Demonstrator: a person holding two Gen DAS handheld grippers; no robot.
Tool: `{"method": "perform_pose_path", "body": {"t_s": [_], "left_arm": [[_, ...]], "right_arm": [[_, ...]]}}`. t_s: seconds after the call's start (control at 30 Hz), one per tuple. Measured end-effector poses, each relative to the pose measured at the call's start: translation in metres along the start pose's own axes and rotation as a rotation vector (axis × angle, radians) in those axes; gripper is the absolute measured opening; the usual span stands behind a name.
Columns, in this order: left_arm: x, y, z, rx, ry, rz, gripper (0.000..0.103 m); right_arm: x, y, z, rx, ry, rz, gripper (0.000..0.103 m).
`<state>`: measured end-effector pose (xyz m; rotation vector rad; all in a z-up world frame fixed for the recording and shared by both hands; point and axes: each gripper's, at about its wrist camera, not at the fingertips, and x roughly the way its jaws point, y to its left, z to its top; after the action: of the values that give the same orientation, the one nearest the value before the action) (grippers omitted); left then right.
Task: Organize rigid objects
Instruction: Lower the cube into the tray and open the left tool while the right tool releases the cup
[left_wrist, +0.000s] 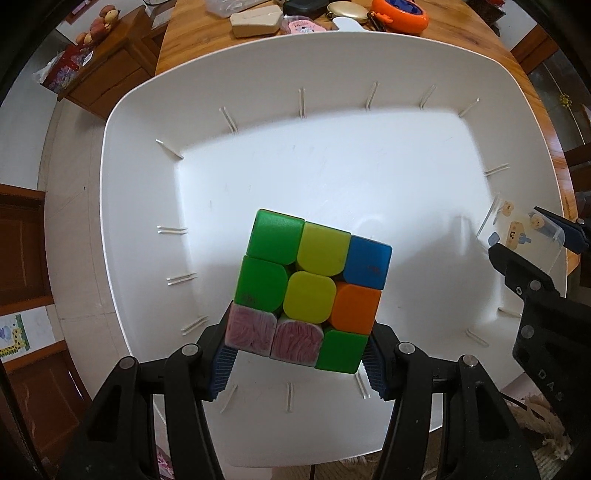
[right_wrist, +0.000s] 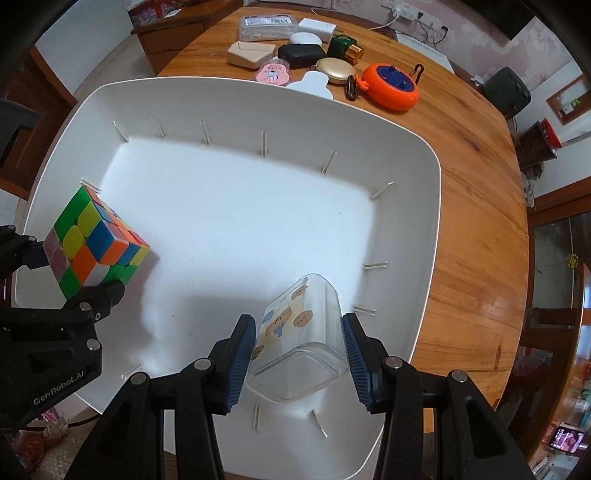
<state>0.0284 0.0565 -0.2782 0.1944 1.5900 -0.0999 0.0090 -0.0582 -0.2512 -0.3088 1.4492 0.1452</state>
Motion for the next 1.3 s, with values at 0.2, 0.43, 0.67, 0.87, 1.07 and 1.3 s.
{"method": "perform_pose_path", "body": {"t_s": [0.2,0.43,0.67,0.87,1.07,1.3], "left_arm": [[0.000,0.004,0.001,-0.014,-0.006,-0.010,0.062],[-0.008,0.006,0.004,-0.026,-0.020,-0.031,0.065],[-0.017,0.006,0.002,-0.027,-0.050,-0.010,0.082],[-0.033,0.007,0.001,-0.031,-0.078,-0.009,0.083],[-0.050,0.001,-0.004,-0.022,-0.122,-0.004,0.083],[-0.074,0.008,-0.002,-0.029,-0.190,0.005,0.083]], "right_arm": [[0.003,-0.002,0.000,0.021,0.020,-0.011,0.058],[-0.003,0.000,0.000,0.024,-0.009,-0.025,0.067],[-0.016,0.000,0.000,0.024,-0.053,-0.049,0.067],[-0.026,0.000,-0.001,0.021,-0.093,-0.062,0.067],[-0.038,-0.003,-0.003,0.025,-0.129,-0.068,0.067],[-0.054,-0.011,-0.004,0.043,-0.188,-0.077,0.067]]}}
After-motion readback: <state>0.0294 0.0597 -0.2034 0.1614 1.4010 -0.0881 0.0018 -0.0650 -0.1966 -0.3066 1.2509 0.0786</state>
